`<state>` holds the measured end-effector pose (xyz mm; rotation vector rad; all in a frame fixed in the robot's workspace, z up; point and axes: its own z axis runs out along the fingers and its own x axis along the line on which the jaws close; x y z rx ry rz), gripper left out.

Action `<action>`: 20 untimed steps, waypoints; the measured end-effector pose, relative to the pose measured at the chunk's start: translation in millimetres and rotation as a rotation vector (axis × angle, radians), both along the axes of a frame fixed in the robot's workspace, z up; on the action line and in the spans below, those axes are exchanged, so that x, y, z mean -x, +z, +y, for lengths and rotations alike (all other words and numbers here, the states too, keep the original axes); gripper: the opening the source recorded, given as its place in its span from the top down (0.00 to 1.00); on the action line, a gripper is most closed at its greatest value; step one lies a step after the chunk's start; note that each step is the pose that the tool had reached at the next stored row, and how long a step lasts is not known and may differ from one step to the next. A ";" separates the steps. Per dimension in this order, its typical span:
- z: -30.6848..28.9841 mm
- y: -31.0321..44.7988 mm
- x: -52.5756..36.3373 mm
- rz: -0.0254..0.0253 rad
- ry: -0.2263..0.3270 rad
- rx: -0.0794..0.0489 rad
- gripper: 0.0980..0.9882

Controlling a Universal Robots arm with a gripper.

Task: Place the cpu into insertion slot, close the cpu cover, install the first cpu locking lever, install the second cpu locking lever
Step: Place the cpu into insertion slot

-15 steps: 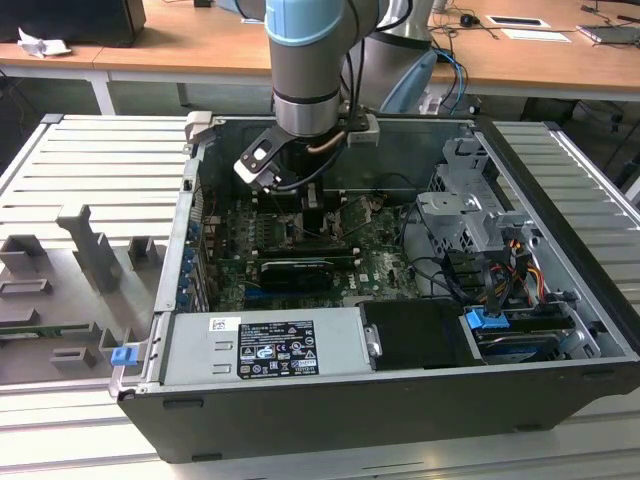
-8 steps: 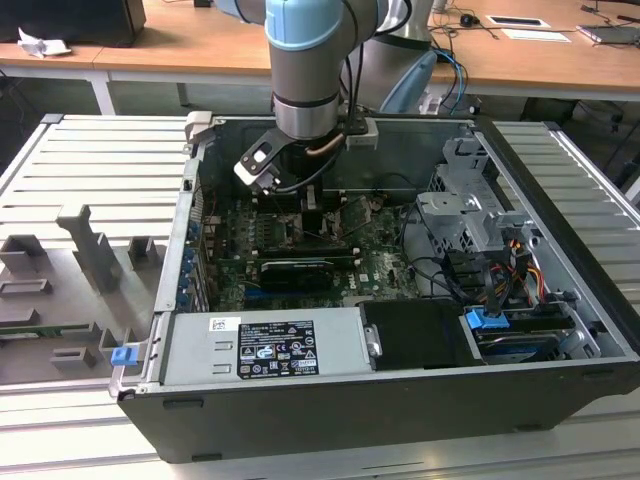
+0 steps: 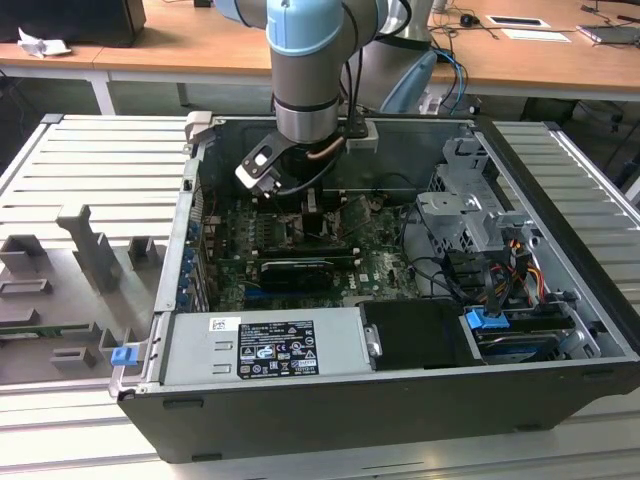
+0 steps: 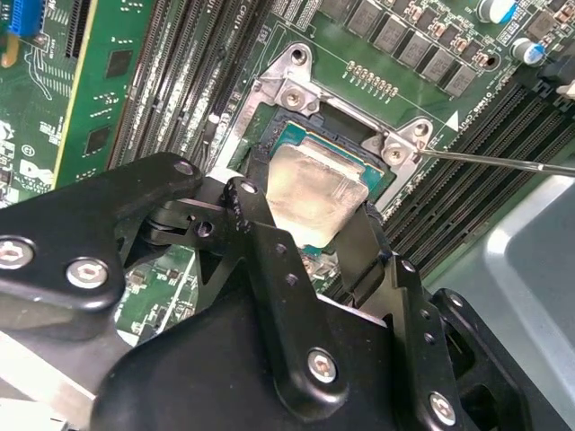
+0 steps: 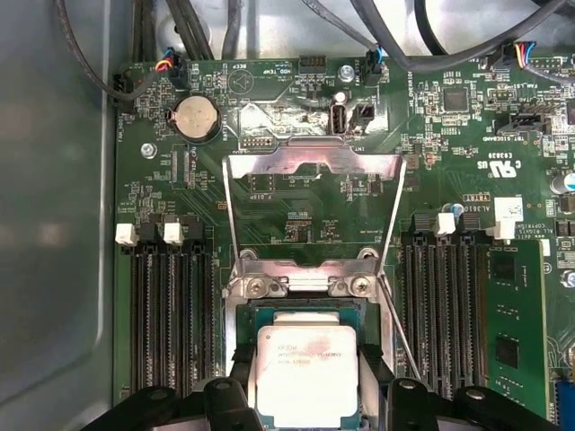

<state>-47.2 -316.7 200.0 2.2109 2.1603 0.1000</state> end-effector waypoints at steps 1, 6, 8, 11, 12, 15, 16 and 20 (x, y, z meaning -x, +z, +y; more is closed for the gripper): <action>0.0 -0.1 0.0 0.0000 0.000 0.000 0.51; 0.1 -0.3 -0.4 -0.0003 0.000 0.000 0.42; 0.1 1.6 -0.5 -0.0002 0.000 0.000 0.42; 0.1 8.6 -0.5 0.0001 0.000 0.000 0.42; 0.1 9.5 -0.5 0.0006 0.000 0.000 0.51; 0.1 10.6 -1.9 0.0045 0.000 0.001 0.72; 0.1 11.1 -2.4 0.0066 0.000 0.001 0.78; 0.1 13.3 -2.7 0.0094 0.000 0.001 0.92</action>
